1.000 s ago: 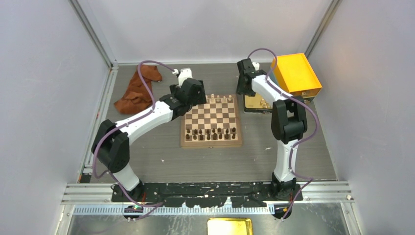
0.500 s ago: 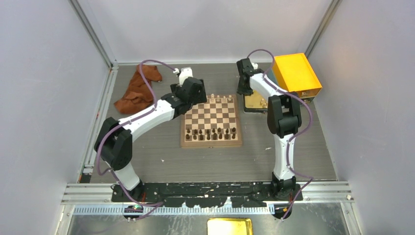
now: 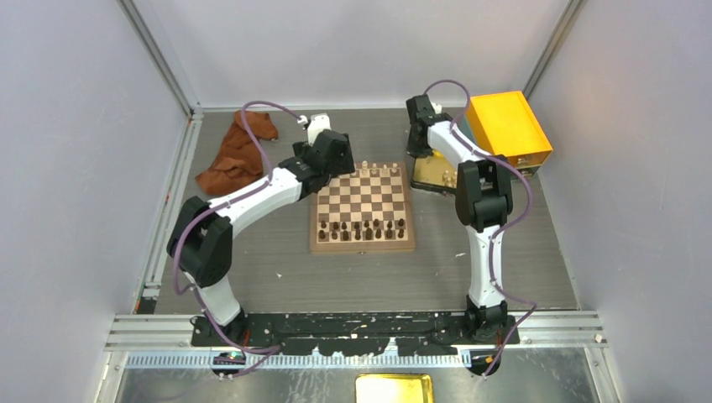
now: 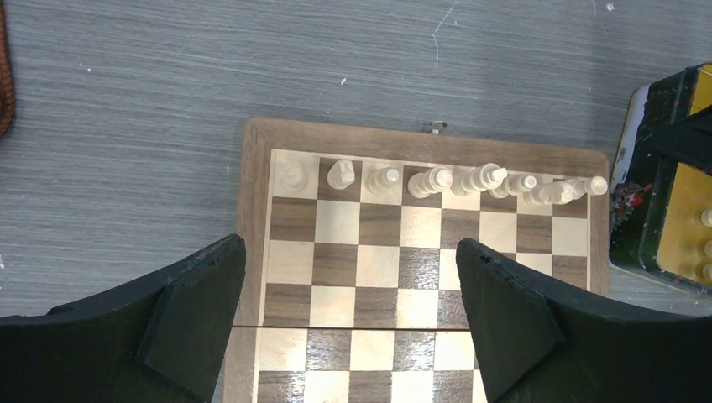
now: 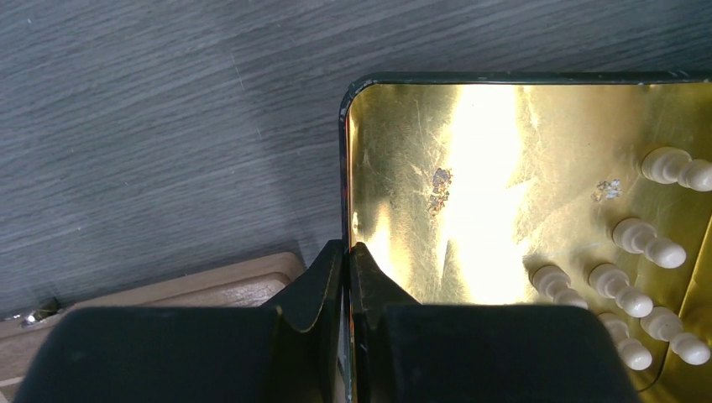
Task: Set up the chess pieces on the board
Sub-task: Move the storage box to the center of the board.
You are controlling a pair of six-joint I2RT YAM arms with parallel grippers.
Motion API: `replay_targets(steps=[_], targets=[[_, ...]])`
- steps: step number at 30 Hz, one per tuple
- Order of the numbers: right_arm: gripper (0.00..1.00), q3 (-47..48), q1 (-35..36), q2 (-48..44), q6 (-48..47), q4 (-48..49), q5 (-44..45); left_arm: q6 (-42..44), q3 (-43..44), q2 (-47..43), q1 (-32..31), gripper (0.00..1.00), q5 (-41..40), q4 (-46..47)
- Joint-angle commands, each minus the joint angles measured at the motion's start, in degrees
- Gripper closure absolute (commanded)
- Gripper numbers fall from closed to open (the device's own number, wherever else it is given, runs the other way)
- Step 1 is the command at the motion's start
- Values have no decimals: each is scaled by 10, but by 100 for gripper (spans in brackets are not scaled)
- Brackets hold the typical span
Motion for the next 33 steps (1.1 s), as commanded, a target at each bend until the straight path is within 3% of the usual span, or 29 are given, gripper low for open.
replay_targets(steps=[1,21,28,33], targets=[[88,49,-5,12,-3,-6,4,10,35,4,7,4,-9,32],[88,299,-9,159,-5,-79,-4,13,80,68,46,4,23,47],[89,312,-1,164,18,-77,7,21,87,73,58,4,30,47],[95,274,6,146,36,-69,24,21,77,60,64,4,35,48]])
